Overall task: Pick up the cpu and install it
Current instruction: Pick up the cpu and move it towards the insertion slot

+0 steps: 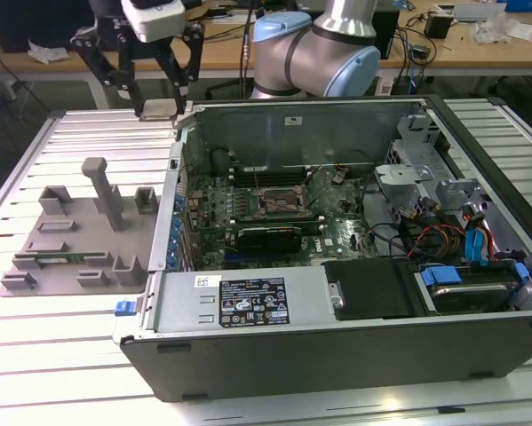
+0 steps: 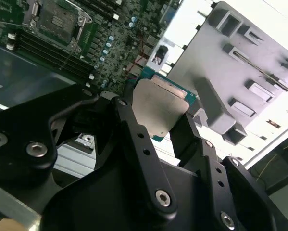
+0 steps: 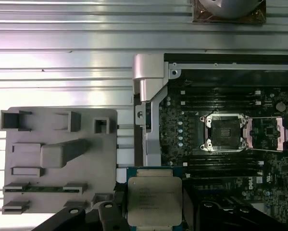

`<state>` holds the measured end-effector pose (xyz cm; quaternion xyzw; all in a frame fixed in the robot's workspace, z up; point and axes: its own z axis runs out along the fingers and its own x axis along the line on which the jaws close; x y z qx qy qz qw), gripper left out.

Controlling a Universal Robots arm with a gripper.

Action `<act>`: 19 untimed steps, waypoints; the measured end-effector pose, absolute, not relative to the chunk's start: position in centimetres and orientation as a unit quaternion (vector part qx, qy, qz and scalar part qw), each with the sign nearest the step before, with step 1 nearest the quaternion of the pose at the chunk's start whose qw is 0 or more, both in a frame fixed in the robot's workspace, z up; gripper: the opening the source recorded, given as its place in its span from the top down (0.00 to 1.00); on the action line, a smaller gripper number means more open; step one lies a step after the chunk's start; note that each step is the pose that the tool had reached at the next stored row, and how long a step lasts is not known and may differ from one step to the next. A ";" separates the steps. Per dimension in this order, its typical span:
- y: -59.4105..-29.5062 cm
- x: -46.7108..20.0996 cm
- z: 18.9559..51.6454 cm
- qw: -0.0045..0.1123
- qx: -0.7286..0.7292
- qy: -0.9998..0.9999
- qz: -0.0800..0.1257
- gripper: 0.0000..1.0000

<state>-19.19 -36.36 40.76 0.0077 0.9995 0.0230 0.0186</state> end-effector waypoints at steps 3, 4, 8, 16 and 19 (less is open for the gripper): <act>-36.4 -18.4 40.8 0.019 0.008 1.000 0.023 0.45; -36.4 -17.8 40.8 0.019 0.008 1.000 0.023 0.45; -36.4 -16.5 40.8 0.019 0.008 1.000 0.023 0.45; -36.6 -13.0 40.8 0.019 0.008 1.000 0.023 0.45; -36.6 -11.8 40.8 0.019 0.008 1.000 0.023 0.45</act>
